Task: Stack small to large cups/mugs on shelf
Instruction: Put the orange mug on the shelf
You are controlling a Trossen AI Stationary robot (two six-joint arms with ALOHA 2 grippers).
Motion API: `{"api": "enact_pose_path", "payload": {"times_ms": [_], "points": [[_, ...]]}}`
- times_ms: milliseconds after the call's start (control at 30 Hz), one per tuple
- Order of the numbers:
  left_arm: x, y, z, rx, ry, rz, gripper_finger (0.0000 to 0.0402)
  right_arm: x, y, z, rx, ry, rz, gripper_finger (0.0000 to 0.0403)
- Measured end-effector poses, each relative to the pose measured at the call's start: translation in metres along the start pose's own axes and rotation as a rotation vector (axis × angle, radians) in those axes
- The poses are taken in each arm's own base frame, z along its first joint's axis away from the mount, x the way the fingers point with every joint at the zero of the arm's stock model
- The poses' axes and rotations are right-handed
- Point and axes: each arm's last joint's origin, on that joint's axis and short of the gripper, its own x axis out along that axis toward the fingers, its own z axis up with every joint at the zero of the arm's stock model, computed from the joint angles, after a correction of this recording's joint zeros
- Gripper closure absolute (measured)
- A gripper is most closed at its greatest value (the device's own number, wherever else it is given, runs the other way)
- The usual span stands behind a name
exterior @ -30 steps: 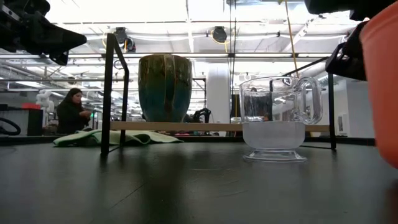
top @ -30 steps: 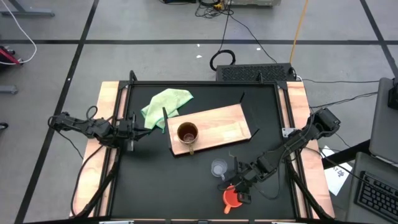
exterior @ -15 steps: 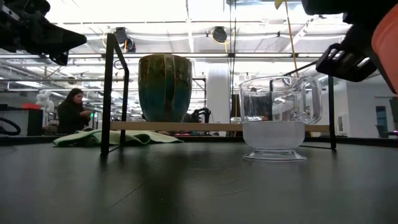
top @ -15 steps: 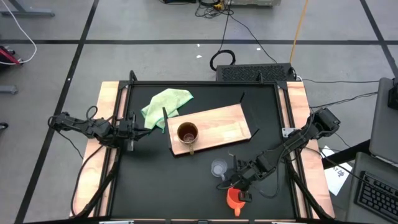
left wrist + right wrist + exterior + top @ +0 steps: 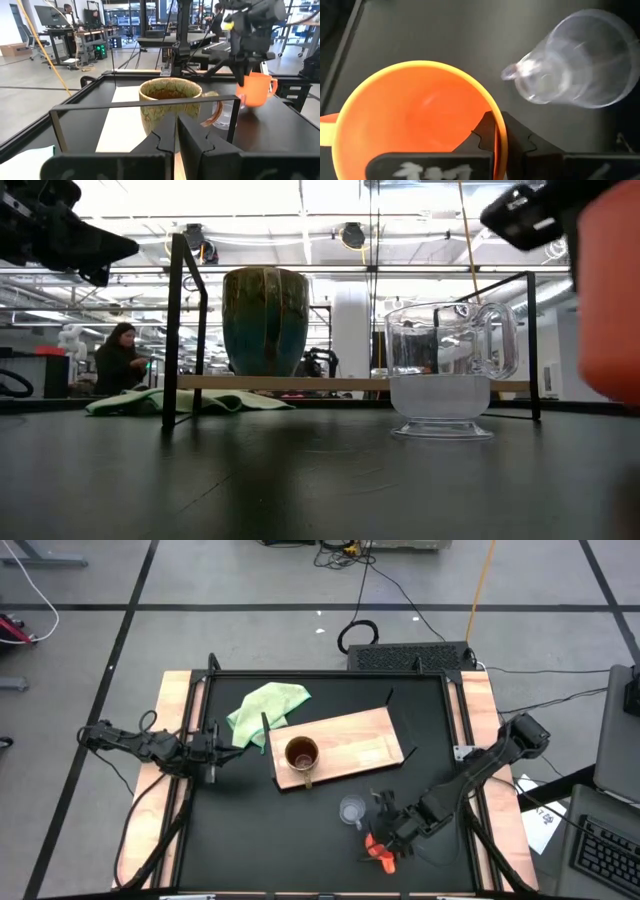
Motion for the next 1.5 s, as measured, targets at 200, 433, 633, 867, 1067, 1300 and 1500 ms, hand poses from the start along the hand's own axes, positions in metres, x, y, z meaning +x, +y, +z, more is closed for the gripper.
{"api": "enact_pose_path", "payload": {"times_ms": [200,433,633,867,1067,1300,1500], "points": [[0.000,0.000,0.000,-0.003,0.002,0.001,0.0380,-0.020,-0.007,0.004,-0.027,-0.125,-0.130,0.0402],[0.000,0.000,0.000,-0.006,0.003,0.001,0.0380,-0.028,-0.012,-0.011,-0.039,-0.252,-0.107,0.0402],[0.000,0.000,0.000,-0.002,0.002,0.004,0.0380,-0.033,-0.020,-0.040,-0.011,-0.281,-0.032,0.0402],[0.000,0.000,0.000,-0.001,0.003,0.004,0.0380,-0.042,-0.028,-0.069,0.006,-0.427,0.042,0.0402],[0.000,0.000,0.000,-0.001,0.003,0.004,0.0380,-0.040,-0.035,-0.089,0.017,-0.496,0.057,0.0402],[0.000,0.000,0.000,0.001,0.003,0.005,0.0380,-0.035,-0.047,-0.095,0.029,-0.516,0.020,0.0403],[0.000,0.000,0.000,0.008,0.003,0.005,0.0380,-0.040,-0.067,-0.092,0.006,-0.498,-0.013,0.0403]]}}
